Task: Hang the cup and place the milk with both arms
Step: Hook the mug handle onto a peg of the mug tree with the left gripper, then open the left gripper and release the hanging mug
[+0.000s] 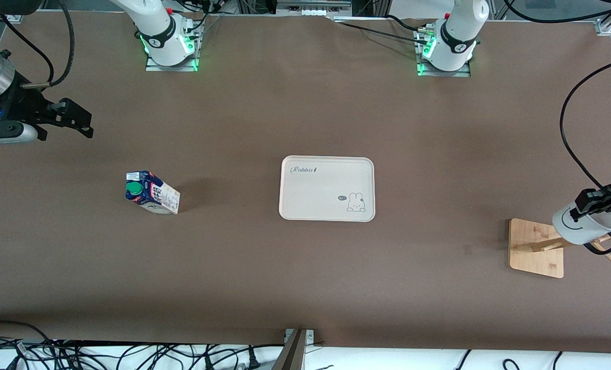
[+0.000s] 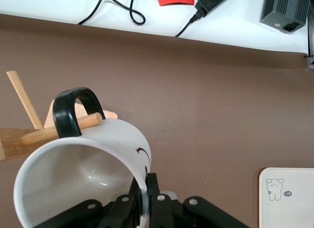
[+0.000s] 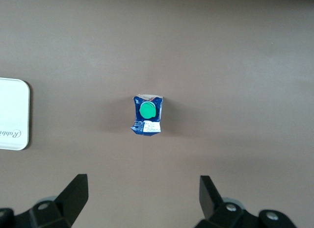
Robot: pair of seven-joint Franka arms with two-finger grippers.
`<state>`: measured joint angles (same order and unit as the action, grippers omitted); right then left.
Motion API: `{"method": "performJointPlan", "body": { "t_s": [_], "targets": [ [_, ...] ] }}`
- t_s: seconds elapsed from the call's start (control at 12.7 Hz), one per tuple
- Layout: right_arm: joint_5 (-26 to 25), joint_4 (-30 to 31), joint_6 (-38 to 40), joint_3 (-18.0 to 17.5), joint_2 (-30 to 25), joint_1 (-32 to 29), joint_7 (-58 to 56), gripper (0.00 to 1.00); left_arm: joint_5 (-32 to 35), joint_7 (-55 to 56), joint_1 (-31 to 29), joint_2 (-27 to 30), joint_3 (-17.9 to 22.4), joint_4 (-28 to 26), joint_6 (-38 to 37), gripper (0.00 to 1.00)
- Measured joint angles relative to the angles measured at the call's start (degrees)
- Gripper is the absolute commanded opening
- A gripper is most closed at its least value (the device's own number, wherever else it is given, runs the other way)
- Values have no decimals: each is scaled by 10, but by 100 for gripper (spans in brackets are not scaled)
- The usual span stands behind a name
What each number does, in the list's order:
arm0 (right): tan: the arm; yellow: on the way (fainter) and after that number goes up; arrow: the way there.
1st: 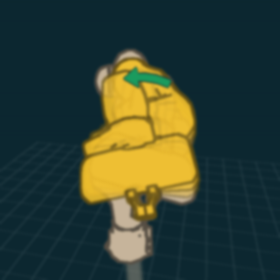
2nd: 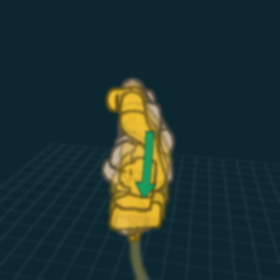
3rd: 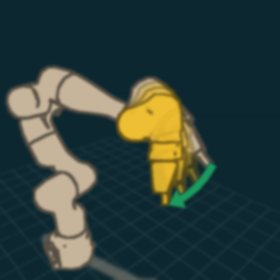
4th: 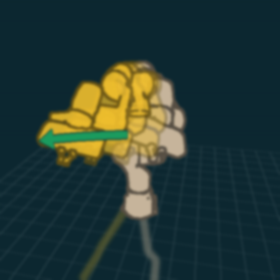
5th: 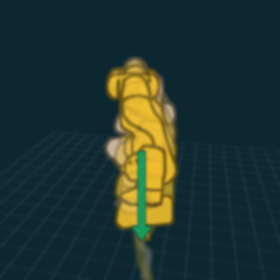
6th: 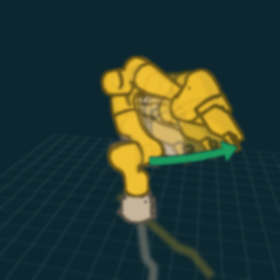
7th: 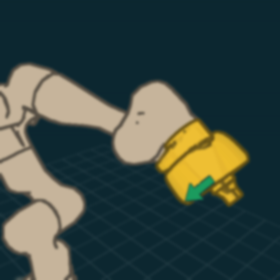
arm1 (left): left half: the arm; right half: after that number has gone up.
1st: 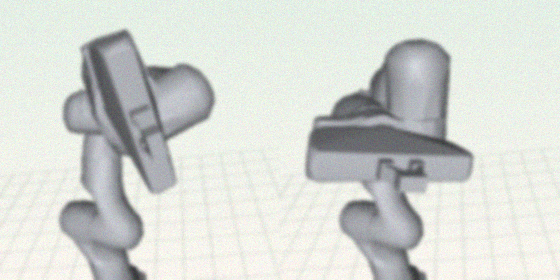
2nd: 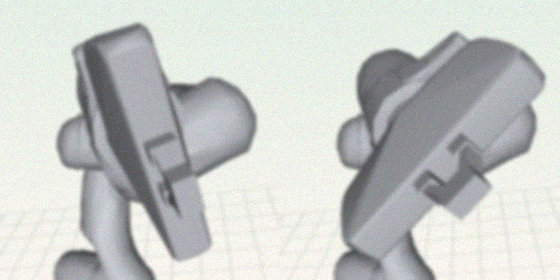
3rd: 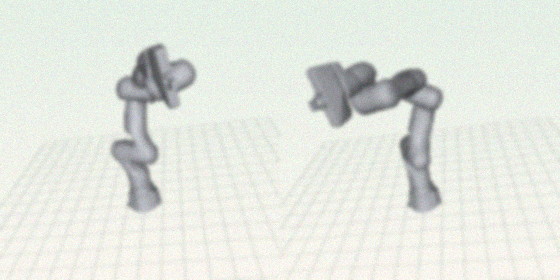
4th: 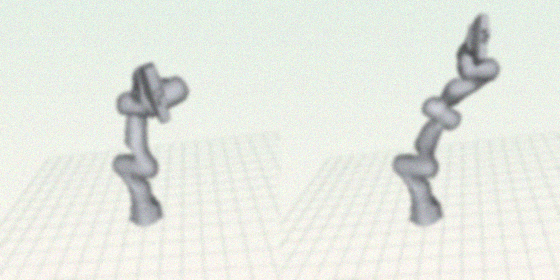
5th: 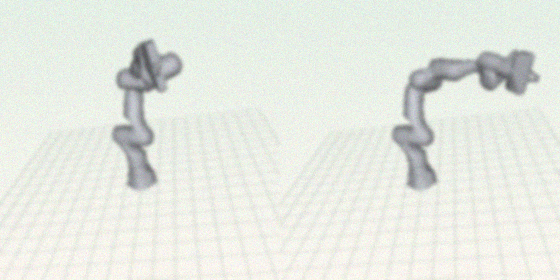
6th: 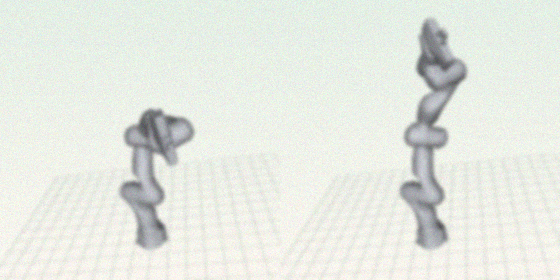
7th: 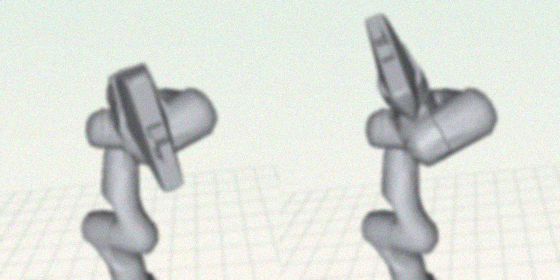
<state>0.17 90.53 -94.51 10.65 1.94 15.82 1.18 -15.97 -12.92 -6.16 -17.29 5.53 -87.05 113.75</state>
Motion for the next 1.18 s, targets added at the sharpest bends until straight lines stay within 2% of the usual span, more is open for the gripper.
{"method": "performJointPlan", "body": {
  "t_s": [0.08, 0.16, 0.24, 0.32, 0.39, 0.63, 0.95, 1.18],
  "targets": [
    [0, 0, 0, 0, 0, 0, 0, 100, 0, -5, 0, -1, 1, 0, 0, 0],
    [0, 0, 0, 0, 0, 0, 0, 100, 0, -9, 0, -2, 2, 0, 0, 16],
    [0, 0, 0, 0, 0, 0, 0, 100, -1, -10, 0, -3, 3, -1, -1, 47],
    [0, 0, 0, 0, 0, 0, 0, 100, -3, -11, 0, -4, 3, -2, -1, 86],
    [0, 0, 0, 0, 0, 0, 0, 100, -13, -11, -1, -5, 4, -3, -1, 100],
    [0, 0, 0, 0, 0, 0, 0, 100, -55, -42, -13, -6, 5, -22, -1, 100],
    [0, 0, 0, 0, 0, 0, 0, 100, -58, -53, -16, -1, 9, -23, -38, 100],
    [0, 0, 0, 0, 0, 0, 0, 100, -9, -48, 29, 25, 28, -17, -66, 100]
  ]
}}
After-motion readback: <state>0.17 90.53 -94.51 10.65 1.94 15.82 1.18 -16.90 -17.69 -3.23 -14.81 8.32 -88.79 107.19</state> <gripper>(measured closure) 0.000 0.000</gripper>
